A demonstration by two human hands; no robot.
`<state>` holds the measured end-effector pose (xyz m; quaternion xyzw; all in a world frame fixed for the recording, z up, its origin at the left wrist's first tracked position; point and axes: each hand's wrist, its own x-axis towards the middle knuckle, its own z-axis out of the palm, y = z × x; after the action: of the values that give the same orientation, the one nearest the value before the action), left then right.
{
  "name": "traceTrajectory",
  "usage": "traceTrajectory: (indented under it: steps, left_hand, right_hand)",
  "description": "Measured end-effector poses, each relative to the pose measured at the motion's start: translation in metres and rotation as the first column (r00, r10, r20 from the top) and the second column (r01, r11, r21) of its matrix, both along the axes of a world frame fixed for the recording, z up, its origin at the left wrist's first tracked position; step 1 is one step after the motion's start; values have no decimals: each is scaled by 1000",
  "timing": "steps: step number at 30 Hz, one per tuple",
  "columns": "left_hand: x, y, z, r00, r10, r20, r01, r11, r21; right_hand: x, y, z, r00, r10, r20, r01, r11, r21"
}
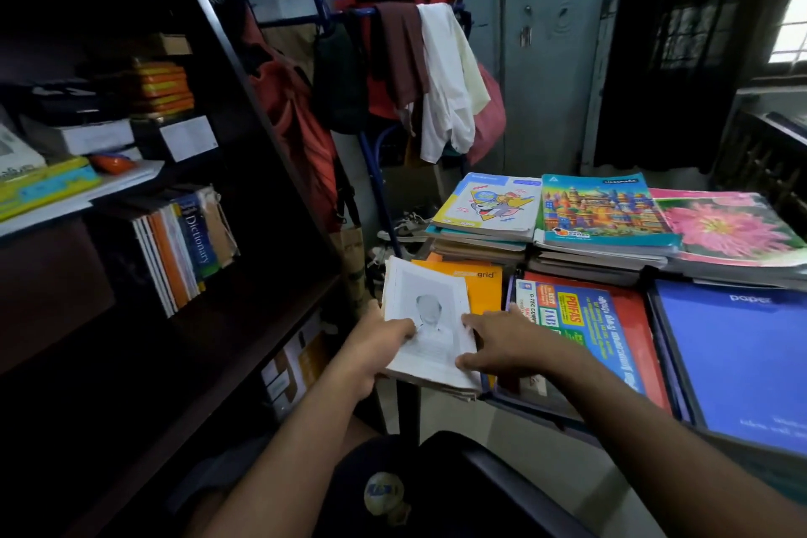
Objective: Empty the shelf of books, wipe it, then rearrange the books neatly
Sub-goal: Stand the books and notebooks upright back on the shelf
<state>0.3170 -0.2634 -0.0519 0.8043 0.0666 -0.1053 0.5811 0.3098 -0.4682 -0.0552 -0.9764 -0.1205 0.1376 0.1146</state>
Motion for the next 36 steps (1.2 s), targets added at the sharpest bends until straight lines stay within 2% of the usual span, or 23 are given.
traceTrajectory:
  steps: [4,6,8,10,12,15,18,20,23,24,26,28,30,32,36]
  left_hand:
    - [-8,29,-6,994,13,111,13,973,-229]
    - [-13,51,-8,986,68,149,-13,938,-346]
    - [-18,72,-8,980,139,144,-55,878,-475]
    - [-27,97,-3,962,234,142,-124,835,-536]
    - [-37,126,5,929,336,154,-206,816,-540]
    - [-45,175,5,869,456,193,-320,814,-486]
    - [-53,232,-3,776,605,179,-488,755,-437]
    - [-57,264,-13,682,712,170,-622,686,-379]
    - [-59,302,-21,489,845,217,-789,534,-303]
    - [-60,315,-23,470,853,229,-818,518,-251]
    - [-61,340,-27,515,821,246,-829,550,-101]
    - [-60,365,-28,620,732,281,-784,594,182]
    - [-53,391,-30,675,657,337,-730,530,430]
    - [-44,398,-27,677,635,371,-731,524,438]
    - [-19,397,-36,692,635,343,-722,605,335]
  right_hand:
    - [0,18,3,997,-60,-40,69,941,332]
    - [2,34,6,994,-106,-28,104,832,545]
    - [6,59,12,986,-162,-46,143,663,735]
    - [10,97,19,985,-166,-51,135,548,826]
    - [18,146,17,992,-128,-4,76,561,824]
    - [31,214,5,998,-35,52,-21,605,796]
    - [38,273,-1,995,85,53,-93,588,803]
    - [40,310,-6,985,163,51,-138,587,798]
    - [50,360,-14,960,269,83,-224,550,804]
    - [55,374,-17,953,292,75,-227,529,818]
    - [65,391,-26,950,304,73,-224,500,837]
    - [73,396,-33,956,283,76,-212,487,847]
    - [84,399,-42,968,245,57,-167,454,875]
    - [91,394,-44,979,204,10,-88,373,924]
    - [101,396,-54,976,200,-90,45,222,974]
